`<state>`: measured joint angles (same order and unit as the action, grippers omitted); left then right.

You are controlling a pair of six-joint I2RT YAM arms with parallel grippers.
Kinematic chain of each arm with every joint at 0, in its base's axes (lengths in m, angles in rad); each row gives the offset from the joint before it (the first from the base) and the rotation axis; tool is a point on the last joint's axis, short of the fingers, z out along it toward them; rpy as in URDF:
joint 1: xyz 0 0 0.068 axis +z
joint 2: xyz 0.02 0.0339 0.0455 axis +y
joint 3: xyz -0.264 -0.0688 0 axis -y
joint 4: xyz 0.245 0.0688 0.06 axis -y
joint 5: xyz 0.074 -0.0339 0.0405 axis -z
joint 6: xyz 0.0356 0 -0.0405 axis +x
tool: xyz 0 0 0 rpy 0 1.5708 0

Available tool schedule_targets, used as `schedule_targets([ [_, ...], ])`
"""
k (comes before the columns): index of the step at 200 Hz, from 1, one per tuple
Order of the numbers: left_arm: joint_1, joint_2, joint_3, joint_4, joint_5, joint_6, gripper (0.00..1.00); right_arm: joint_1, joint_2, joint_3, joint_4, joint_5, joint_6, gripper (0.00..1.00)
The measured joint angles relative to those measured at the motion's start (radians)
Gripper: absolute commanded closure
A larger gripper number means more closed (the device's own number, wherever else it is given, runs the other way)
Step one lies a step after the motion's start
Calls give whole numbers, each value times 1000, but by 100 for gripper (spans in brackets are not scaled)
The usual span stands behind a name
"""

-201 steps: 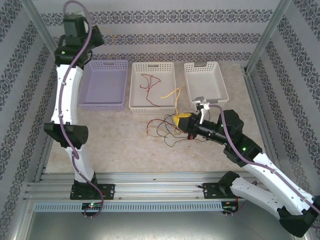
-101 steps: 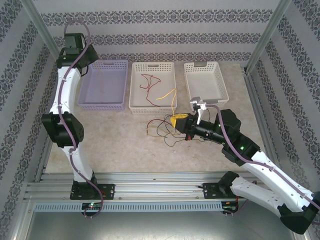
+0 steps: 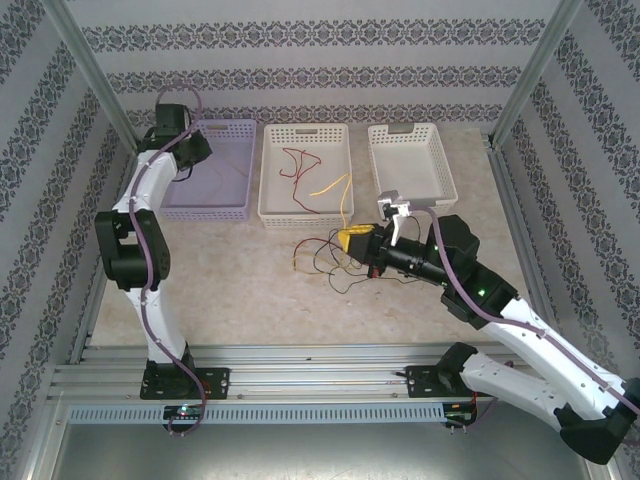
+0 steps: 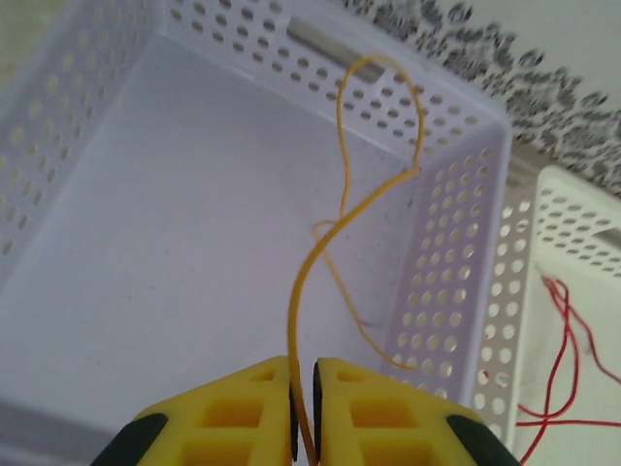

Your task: Untangle the cables

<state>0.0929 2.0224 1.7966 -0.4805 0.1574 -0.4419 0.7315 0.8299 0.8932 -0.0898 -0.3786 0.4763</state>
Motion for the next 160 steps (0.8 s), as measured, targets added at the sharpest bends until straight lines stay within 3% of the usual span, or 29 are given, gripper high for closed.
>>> schedule_targets([
  [32,-15,7,-35,14,11,-15,40,0,91,159,-51,-1,-11,100],
  [42,-16,2,-48,20,17,-21,33,0,128,229,-72,-1,-17,100],
  [91,-19,-167,-168,25,26,-57,14,0,341,577,-168,-21,-38,100],
  [160,-19,-523,-343,19,-5,-118,0,-1,685,984,-209,-172,21,100],
])
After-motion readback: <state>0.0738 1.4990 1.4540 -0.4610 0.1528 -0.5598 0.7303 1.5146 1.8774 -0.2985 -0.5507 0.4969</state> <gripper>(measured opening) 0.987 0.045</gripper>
